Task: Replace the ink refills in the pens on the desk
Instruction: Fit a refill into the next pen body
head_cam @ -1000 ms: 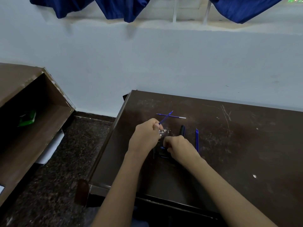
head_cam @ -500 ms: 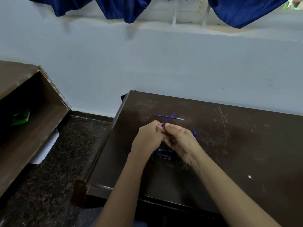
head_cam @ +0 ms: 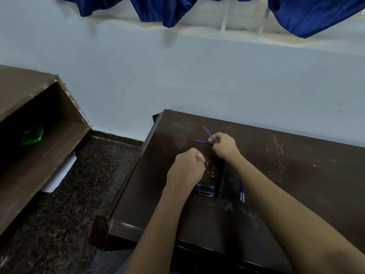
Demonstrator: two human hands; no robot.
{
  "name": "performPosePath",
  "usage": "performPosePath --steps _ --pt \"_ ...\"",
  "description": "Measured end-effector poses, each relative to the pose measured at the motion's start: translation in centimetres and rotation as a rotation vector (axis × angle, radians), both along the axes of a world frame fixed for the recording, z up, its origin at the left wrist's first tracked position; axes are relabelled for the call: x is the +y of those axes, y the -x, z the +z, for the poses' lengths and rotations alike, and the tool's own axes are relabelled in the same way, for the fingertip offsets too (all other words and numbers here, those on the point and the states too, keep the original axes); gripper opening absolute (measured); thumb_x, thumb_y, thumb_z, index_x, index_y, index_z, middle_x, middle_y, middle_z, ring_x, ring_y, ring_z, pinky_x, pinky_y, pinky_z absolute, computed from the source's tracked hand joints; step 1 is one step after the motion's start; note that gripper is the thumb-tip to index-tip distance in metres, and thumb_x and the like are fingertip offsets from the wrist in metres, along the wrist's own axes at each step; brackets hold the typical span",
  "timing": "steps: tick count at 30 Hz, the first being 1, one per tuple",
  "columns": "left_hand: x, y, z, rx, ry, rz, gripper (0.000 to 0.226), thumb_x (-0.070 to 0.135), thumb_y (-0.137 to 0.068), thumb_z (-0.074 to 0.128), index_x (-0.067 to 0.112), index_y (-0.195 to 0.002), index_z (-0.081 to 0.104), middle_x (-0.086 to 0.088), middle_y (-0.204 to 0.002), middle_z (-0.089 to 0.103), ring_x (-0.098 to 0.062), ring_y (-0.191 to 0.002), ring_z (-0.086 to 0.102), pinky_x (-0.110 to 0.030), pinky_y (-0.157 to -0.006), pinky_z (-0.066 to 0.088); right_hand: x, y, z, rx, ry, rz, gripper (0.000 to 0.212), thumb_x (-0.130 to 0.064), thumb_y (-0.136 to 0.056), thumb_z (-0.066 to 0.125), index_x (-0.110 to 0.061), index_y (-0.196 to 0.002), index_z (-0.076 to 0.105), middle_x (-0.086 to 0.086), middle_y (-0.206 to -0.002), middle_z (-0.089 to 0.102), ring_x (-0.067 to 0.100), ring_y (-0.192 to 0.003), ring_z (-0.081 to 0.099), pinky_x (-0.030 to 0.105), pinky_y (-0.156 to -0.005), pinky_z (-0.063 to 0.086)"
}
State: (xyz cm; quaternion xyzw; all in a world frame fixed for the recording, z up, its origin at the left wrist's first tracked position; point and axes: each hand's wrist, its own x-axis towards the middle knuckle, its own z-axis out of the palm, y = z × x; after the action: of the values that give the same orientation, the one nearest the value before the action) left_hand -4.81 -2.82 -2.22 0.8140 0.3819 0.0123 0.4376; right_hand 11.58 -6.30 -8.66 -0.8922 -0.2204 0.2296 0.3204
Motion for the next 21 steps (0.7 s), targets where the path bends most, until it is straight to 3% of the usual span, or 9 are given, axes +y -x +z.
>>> performPosePath --steps 2,6,12,16,21 --pt "0.0 0.0 0.0 0.003 -0.009 0.005 0.02 0.02 -0.097 0.036 0.024 -0.091 0.055 -0.004 -0.101 0.066 -0.015 -0.089 0.063 -0.029 -0.072 0.047 0.4 -0.2 -1.2 -0.104 0.122 0.118 0.033 0.004 -0.085 0.045 -0.01 -0.104 0.068 0.011 -0.116 0.063 0.03 -0.108 0.059 0.038 -0.096 0.048" --pt "0.0 -0.1 0.0 0.009 -0.011 0.007 0.02 0.018 -0.096 0.037 0.022 -0.093 0.056 -0.004 -0.102 0.066 -0.016 -0.091 0.064 -0.032 -0.078 0.051 0.7 -0.2 -2.7 -0.289 0.201 0.224 0.031 0.001 -0.083 0.048 -0.016 -0.099 0.068 0.009 -0.11 0.066 0.032 -0.105 0.059 0.044 -0.093 0.048" --pt "0.0 -0.2 0.1 0.046 -0.02 -0.015 0.014 0.013 -0.094 0.044 0.022 -0.094 0.055 -0.003 -0.106 0.064 -0.016 -0.093 0.062 -0.03 -0.076 0.047 1.2 -0.9 -2.9 -0.419 0.212 0.214 0.03 -0.003 -0.084 0.054 -0.016 -0.109 0.063 0.01 -0.115 0.061 0.032 -0.111 0.049 0.044 -0.093 0.045" --pt "0.0 -0.3 0.1 0.054 -0.028 -0.025 0.014 0.014 -0.094 0.044 0.022 -0.096 0.055 -0.002 -0.106 0.063 -0.016 -0.092 0.061 -0.029 -0.076 0.047 1.2 -1.4 -3.0 -0.42 0.207 0.258 0.034 -0.016 -0.085 0.061 -0.017 -0.119 0.061 0.009 -0.12 0.058 0.03 -0.115 0.047 0.042 -0.095 0.043" --pt "0.0 -0.4 0.1 0.057 -0.022 -0.027 0.014 0.013 -0.094 0.046 0.024 -0.091 0.053 -0.002 -0.106 0.061 -0.016 -0.092 0.06 -0.03 -0.077 0.047 1.4 -1.6 -3.0 -0.393 0.191 0.232 0.029 -0.025 -0.088 0.061 -0.017 -0.116 0.064 0.007 -0.117 0.063 0.027 -0.111 0.055 0.042 -0.095 0.046"
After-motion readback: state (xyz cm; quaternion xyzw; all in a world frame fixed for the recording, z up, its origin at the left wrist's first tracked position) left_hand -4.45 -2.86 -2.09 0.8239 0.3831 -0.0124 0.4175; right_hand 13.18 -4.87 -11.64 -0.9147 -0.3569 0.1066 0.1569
